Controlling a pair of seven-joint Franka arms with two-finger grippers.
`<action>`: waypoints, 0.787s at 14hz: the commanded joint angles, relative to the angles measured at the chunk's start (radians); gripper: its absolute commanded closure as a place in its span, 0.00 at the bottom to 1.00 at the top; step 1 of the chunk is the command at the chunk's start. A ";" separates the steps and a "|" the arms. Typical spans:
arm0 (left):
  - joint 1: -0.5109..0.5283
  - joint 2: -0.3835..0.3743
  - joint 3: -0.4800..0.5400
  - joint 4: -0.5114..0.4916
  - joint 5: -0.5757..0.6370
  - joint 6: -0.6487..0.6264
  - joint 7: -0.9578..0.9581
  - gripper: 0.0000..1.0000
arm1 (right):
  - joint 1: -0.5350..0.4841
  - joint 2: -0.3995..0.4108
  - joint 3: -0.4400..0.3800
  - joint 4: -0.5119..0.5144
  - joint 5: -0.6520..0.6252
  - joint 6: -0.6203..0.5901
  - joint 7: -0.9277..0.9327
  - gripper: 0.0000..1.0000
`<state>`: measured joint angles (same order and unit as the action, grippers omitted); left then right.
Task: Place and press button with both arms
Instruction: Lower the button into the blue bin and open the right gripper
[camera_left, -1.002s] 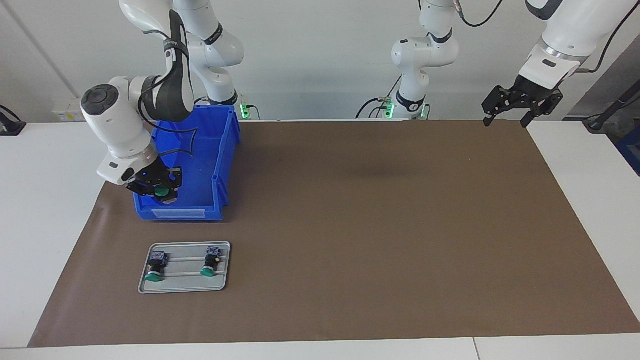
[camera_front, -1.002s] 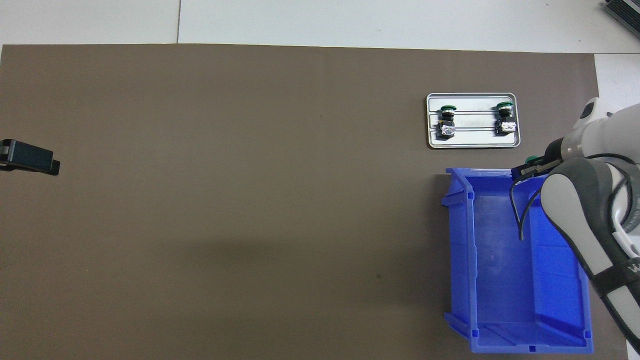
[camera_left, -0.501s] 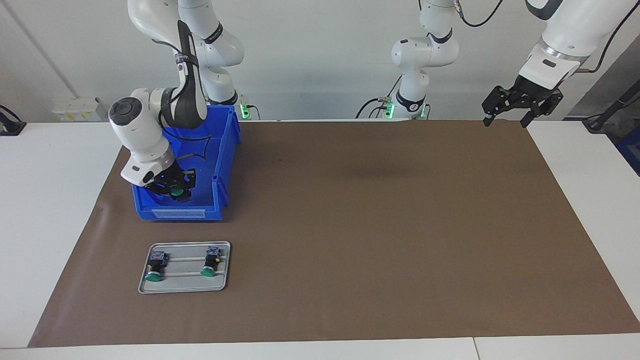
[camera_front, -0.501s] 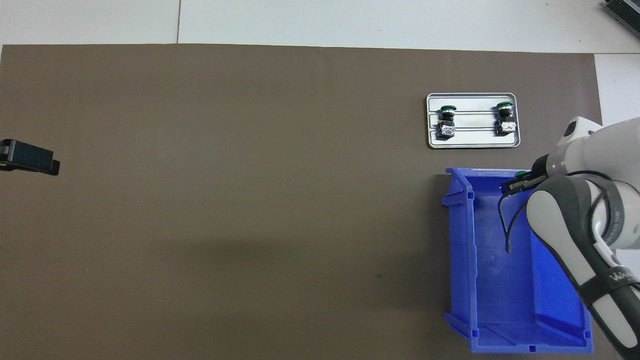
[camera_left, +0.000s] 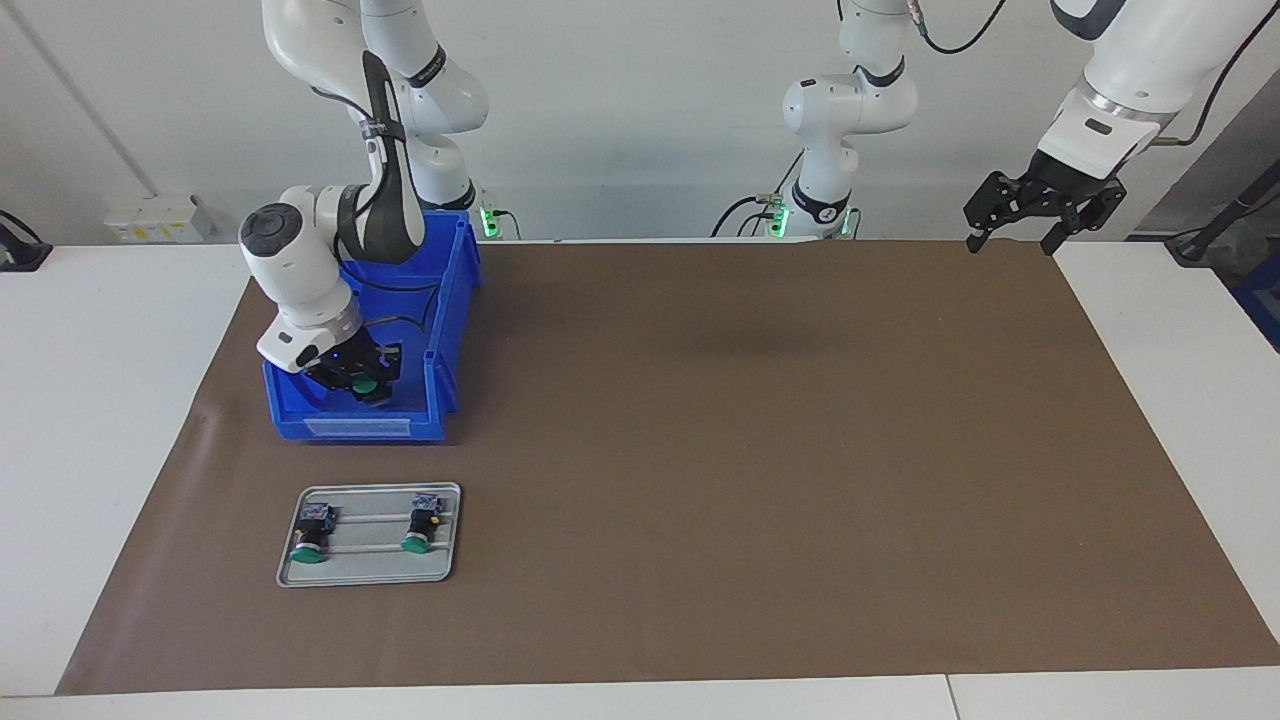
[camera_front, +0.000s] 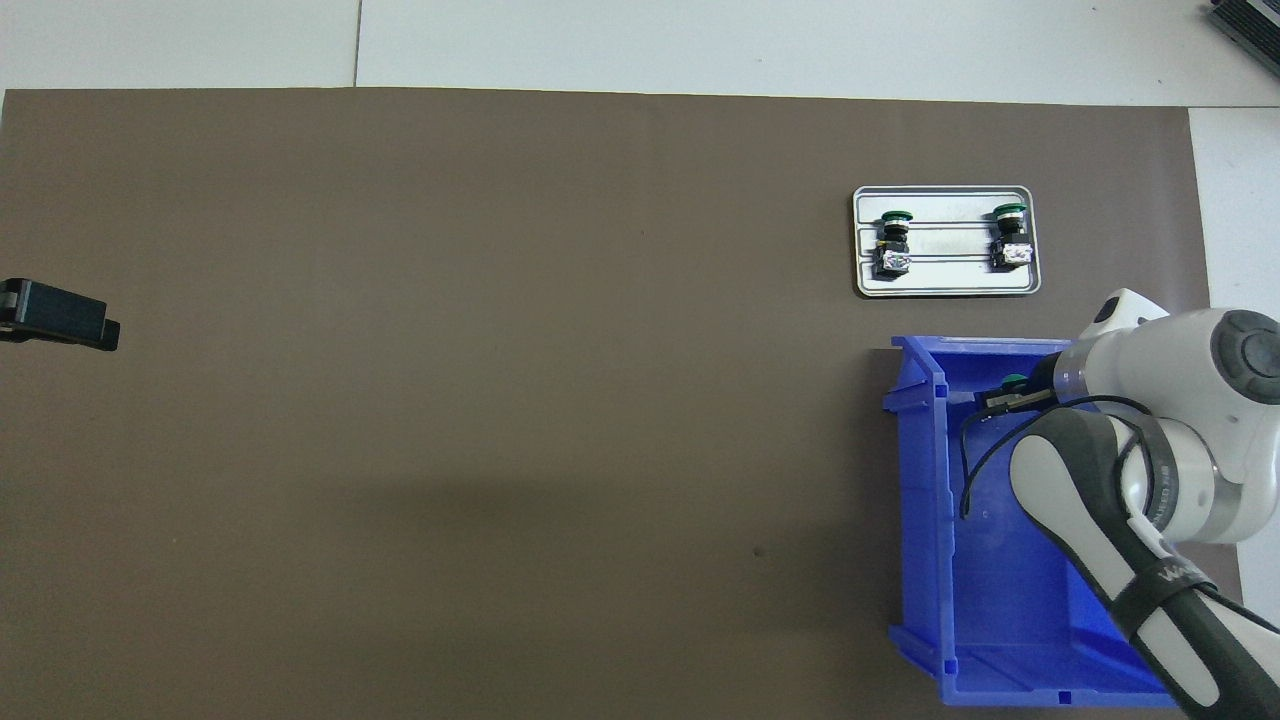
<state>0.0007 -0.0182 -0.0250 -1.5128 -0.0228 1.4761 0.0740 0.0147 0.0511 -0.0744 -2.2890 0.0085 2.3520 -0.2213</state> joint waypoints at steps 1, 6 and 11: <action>0.010 -0.019 -0.007 -0.020 0.012 -0.008 0.003 0.00 | -0.004 -0.025 0.005 -0.024 0.019 0.018 0.016 0.24; 0.010 -0.019 -0.007 -0.020 0.012 -0.008 0.003 0.00 | -0.001 -0.033 0.005 0.077 0.019 -0.052 0.059 0.00; 0.010 -0.019 -0.007 -0.020 0.012 -0.008 0.003 0.00 | -0.001 -0.045 0.005 0.304 0.007 -0.262 0.169 0.00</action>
<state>0.0008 -0.0183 -0.0250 -1.5128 -0.0228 1.4761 0.0741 0.0177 0.0054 -0.0734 -2.0730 0.0094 2.1696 -0.1024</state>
